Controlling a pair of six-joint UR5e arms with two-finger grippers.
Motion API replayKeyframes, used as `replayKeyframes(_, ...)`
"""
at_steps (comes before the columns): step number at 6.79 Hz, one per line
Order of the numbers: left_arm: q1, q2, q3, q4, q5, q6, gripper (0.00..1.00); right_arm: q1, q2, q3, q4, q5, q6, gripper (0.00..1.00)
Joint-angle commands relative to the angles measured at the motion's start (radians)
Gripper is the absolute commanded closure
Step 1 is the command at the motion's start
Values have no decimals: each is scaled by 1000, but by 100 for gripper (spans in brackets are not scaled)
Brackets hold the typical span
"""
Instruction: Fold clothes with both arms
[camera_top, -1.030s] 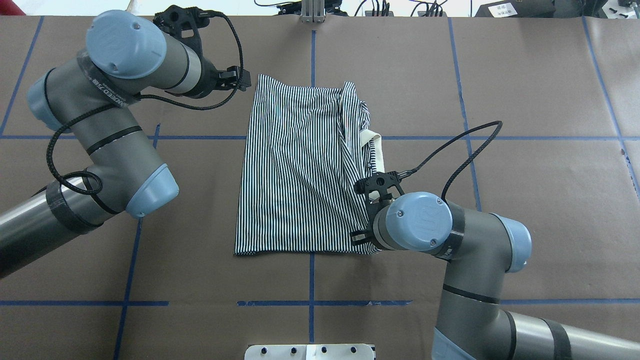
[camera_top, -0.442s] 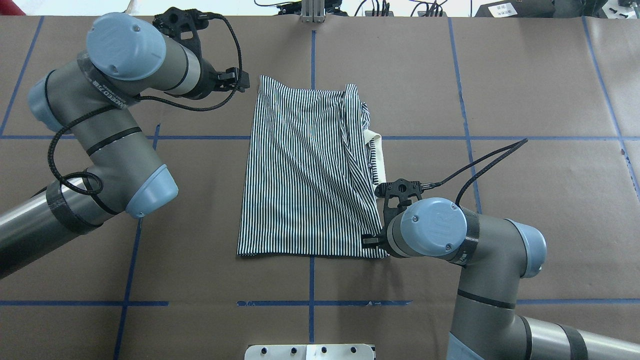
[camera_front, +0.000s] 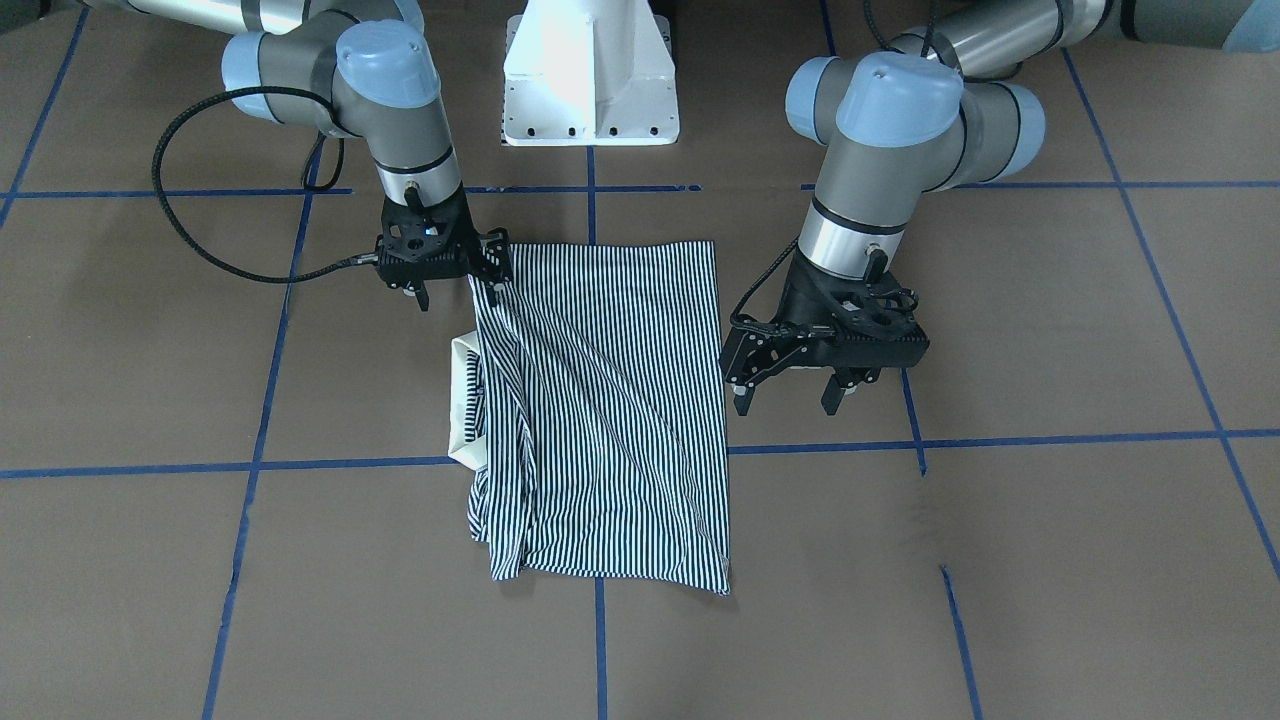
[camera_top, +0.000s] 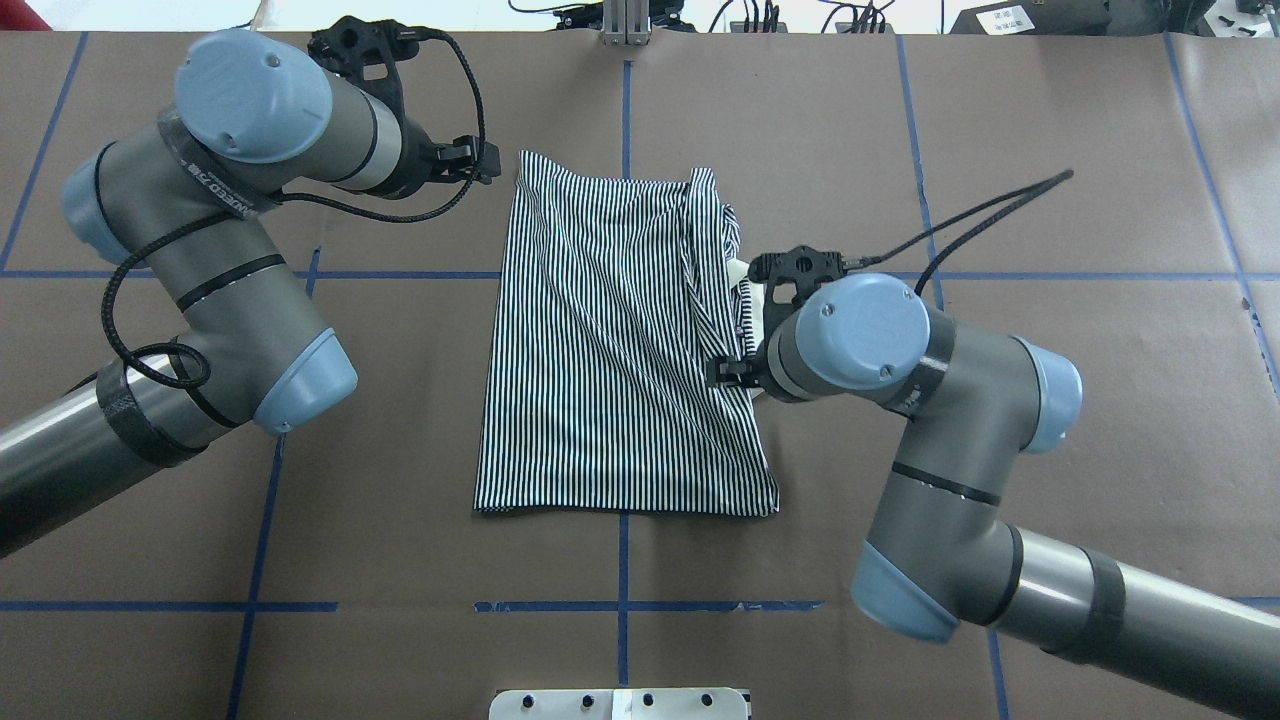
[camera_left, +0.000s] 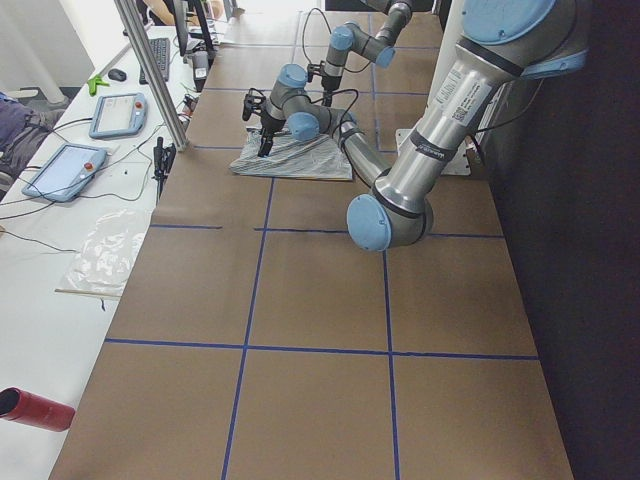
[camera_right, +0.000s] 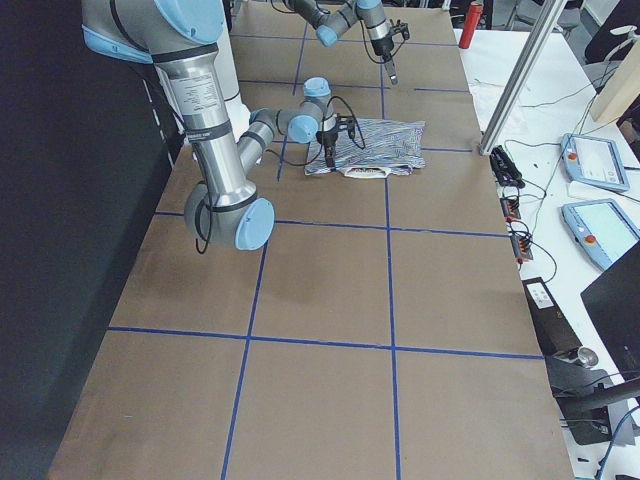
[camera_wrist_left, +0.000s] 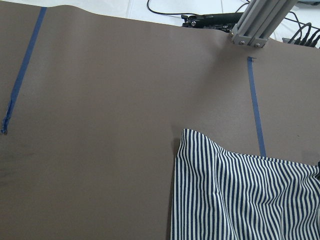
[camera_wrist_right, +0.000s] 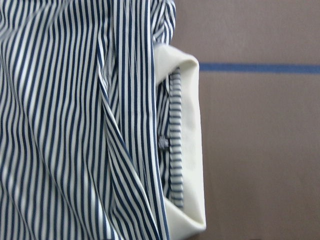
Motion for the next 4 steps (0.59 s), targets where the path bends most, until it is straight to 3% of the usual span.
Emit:
replayKeyframes(1, -1, 0, -2, -3, -2, 3, 0, 69, 146, -208, 84, 8, -17, 4)
replayKeyframes(2, -3, 2, 0, -3, -2, 4, 0, 77, 160, -311, 223, 26, -17, 22)
replayKeyframes(3, -3, 5, 0, -3, -2, 18, 0, 77, 171, -374, 327, 44, -15, 30)
replayKeyframes(4, -3, 6, 0, -3, -2, 21, 0, 77, 171, -395, 356, 69, -15, 42)
